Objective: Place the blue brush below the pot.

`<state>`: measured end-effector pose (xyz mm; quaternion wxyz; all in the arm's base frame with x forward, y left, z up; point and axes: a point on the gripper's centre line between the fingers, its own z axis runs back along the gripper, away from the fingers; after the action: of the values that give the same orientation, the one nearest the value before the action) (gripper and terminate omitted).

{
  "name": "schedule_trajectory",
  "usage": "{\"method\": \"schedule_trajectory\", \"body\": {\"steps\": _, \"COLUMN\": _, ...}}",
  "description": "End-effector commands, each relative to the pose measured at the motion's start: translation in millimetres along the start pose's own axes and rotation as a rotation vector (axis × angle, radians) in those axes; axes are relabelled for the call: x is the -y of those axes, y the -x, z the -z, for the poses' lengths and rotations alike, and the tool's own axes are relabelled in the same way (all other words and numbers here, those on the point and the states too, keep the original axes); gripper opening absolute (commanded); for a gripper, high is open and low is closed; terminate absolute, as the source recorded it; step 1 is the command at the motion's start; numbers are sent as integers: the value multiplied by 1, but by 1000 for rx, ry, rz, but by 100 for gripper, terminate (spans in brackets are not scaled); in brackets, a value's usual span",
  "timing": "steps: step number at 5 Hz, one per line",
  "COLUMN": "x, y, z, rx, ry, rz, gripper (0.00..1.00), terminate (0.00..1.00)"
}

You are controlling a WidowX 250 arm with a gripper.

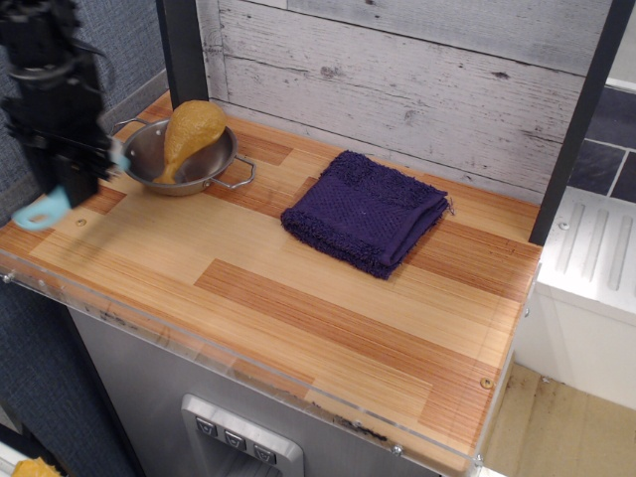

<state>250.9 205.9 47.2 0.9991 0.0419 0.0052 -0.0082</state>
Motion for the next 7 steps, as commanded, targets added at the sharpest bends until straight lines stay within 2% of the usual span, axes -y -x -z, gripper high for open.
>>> {"method": "schedule_trajectory", "body": {"steps": 1, "x": -48, "y": -3, "z": 14, "rx": -15, "ry": 4, "rz": -5, "gripper": 0, "terminate": 0}}
{"method": "schedule_trajectory", "body": {"steps": 2, "x": -35, "y": -3, "z": 26, "rx": -54, "ry": 10, "rz": 31, "gripper": 0, "terminate": 0}}
{"method": "schedule_trajectory", "body": {"steps": 3, "x": -19, "y": -6, "z": 22, "rx": -43, "ry": -1, "rz": 51, "gripper": 0, "terminate": 0}}
{"method": "schedule_trajectory", "body": {"steps": 5, "x": -7, "y": -2, "z": 31, "rx": -88, "ry": -29, "rz": 49, "gripper": 0, "terminate": 0}}
{"method": "schedule_trajectory", "body": {"steps": 6, "x": -4, "y": 1, "z": 34, "rx": -110, "ry": -24, "rz": 51, "gripper": 100, "terminate": 0}}
{"method": "schedule_trajectory", "body": {"steps": 7, "x": 1, "y": -1, "z": 26, "rx": -107, "ry": -46, "rz": 49, "gripper": 100, "terminate": 0}}
